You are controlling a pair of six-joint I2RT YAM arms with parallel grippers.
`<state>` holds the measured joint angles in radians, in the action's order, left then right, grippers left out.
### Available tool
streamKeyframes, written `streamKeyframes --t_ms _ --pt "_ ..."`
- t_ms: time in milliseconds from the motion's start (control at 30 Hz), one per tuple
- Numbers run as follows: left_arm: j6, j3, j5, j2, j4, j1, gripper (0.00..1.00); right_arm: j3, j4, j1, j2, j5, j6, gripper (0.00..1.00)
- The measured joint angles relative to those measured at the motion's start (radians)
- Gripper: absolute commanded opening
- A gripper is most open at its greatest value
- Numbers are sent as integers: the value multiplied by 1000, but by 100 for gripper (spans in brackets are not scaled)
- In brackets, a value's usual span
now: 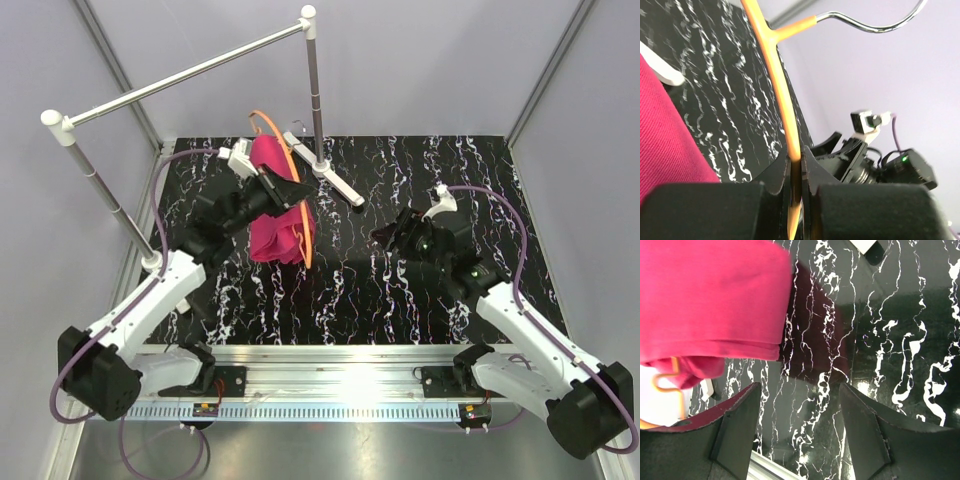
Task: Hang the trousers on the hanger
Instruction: Hang the hanger with trousers onto the clothesline
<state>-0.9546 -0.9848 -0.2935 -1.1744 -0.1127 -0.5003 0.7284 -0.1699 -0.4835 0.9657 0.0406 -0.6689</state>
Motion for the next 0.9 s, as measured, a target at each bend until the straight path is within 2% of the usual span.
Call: streamKeyframes --t_ms 300,900 --pt "-27 -15 -25 76 119 123 0 -23 -1 0 1 -41 11 74" --pt "-188 -134 -188 108 145 343 0 -60 1 0 17 -57 14 74"
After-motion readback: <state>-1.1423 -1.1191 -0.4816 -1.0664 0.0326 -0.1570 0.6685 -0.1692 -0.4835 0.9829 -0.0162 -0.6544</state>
